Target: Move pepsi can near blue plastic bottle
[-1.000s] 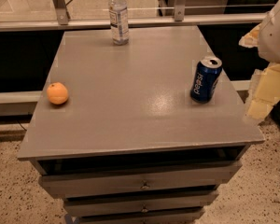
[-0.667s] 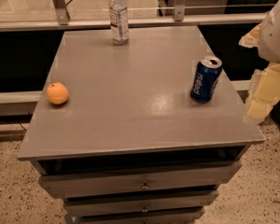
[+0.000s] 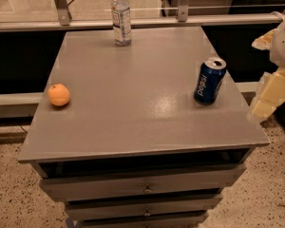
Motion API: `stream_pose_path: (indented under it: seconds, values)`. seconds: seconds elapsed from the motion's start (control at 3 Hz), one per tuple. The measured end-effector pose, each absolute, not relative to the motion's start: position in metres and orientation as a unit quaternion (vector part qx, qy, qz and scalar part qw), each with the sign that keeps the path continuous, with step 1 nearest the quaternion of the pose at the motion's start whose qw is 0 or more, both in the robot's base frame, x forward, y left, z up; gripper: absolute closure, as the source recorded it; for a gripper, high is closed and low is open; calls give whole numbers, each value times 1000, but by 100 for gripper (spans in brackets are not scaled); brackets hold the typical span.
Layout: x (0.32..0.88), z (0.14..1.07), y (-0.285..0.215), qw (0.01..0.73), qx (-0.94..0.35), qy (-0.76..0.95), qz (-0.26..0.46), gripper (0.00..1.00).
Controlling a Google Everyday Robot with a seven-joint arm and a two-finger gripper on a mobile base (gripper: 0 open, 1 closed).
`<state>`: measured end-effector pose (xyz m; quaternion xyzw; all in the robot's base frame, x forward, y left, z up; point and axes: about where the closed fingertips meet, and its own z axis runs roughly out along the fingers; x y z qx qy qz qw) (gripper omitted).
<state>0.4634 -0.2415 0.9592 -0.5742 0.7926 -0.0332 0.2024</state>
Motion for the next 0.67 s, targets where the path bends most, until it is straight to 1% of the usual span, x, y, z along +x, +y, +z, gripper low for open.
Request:
stream_pose_path:
  seconds: [0.67]
  values:
    - [518,924,-264,298,-531,793,-33,0]
